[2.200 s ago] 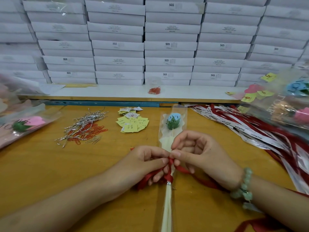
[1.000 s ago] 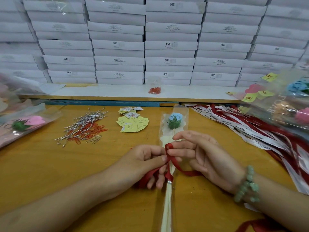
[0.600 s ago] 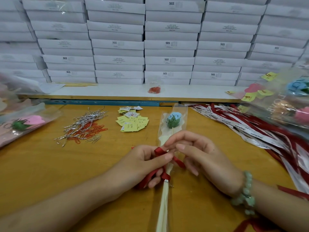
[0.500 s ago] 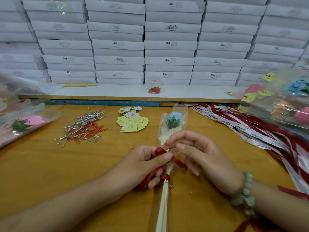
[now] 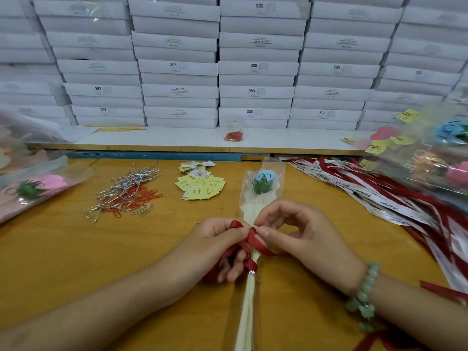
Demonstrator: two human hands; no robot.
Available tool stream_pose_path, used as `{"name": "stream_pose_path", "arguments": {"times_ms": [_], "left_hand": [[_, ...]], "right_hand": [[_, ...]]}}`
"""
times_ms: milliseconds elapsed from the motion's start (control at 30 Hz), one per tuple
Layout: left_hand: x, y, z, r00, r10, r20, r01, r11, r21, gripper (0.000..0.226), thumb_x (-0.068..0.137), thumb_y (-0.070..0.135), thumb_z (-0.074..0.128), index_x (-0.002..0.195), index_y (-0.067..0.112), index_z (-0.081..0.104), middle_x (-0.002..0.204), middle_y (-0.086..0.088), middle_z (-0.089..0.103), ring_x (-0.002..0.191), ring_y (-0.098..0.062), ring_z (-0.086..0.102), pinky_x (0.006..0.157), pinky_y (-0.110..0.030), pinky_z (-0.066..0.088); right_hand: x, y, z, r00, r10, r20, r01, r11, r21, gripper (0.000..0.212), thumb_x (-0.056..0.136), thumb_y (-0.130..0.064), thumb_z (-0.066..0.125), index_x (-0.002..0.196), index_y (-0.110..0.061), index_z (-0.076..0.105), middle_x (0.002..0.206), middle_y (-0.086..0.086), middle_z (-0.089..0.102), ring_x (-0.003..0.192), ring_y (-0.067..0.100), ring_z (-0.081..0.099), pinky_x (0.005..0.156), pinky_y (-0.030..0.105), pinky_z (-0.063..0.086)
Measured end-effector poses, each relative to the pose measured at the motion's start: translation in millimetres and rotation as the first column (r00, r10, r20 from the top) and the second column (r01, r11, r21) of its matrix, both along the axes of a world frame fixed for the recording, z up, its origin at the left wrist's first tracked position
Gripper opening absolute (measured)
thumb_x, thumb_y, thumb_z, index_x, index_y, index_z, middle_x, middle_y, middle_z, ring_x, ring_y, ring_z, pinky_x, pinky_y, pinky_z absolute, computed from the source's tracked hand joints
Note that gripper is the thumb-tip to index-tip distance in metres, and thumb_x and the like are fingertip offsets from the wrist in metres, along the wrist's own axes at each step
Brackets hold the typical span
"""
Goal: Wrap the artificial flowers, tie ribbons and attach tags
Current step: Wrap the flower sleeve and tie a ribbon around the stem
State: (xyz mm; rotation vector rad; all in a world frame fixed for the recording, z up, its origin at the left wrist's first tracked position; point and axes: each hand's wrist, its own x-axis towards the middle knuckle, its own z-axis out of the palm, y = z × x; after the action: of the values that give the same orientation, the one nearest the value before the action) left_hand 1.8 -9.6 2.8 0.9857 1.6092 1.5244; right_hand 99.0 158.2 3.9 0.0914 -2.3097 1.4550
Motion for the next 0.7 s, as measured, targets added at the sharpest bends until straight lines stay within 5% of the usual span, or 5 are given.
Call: {"name": "stream_pose_path", "arguments": {"times_ms": [167, 267, 700], "left_hand": [[-2.0, -1.0, -2.5, 0.999, -0.007, 0.031, 0.006, 0.999, 0.033, 0.033, 0.1, 0.015, 0.046, 0.075, 0.018, 0.067, 0.057, -0.003, 0.054, 0.04, -0.01, 0.052, 0.036, -0.015, 0.037], [-4.6, -0.3, -4.5, 0.998, -0.031, 0.061, 0.028, 0.998, 0.061, 0.021, 0.092, 0.021, 0.052, 0.085, 0.006, 0.064, 0.058, -0.003, 0.053, 0.04, -0.012, 0.052, 0.035, -0.017, 0.037], [-15.2, 2.3, -12.8, 0.999, 0.026, 0.048, -0.031, 0.995, 0.097, 0.021, 0.089, 0.033, 0.061, 0.085, 0.015, 0.07, 0.058, -0.007, 0.053, 0.043, -0.01, 0.043, 0.043, -0.015, 0.038]], "right_hand": [[-0.3, -1.2, -1.3, 0.998, 0.061, 0.017, -0.061, 0.998, -0.008, 0.008, 0.083, -0.017, 0.072, 0.088, -0.014, 0.067, 0.077, -0.009, 0.066, 0.072, 0.004, 0.061, 0.062, 0.011, 0.046], [-0.2, -2.7, -1.6, 0.997, 0.073, 0.033, -0.072, 0.997, -0.031, 0.008, 0.086, -0.021, 0.068, 0.089, -0.014, 0.065, 0.074, -0.012, 0.065, 0.067, -0.001, 0.059, 0.053, 0.008, 0.043], [3.1, -5.3, 0.8, 0.997, 0.067, 0.043, -0.07, 0.995, 0.07, 0.009, 0.092, -0.02, 0.063, 0.083, -0.018, 0.06, 0.07, -0.011, 0.057, 0.064, 0.004, 0.053, 0.059, 0.018, 0.043]]}}
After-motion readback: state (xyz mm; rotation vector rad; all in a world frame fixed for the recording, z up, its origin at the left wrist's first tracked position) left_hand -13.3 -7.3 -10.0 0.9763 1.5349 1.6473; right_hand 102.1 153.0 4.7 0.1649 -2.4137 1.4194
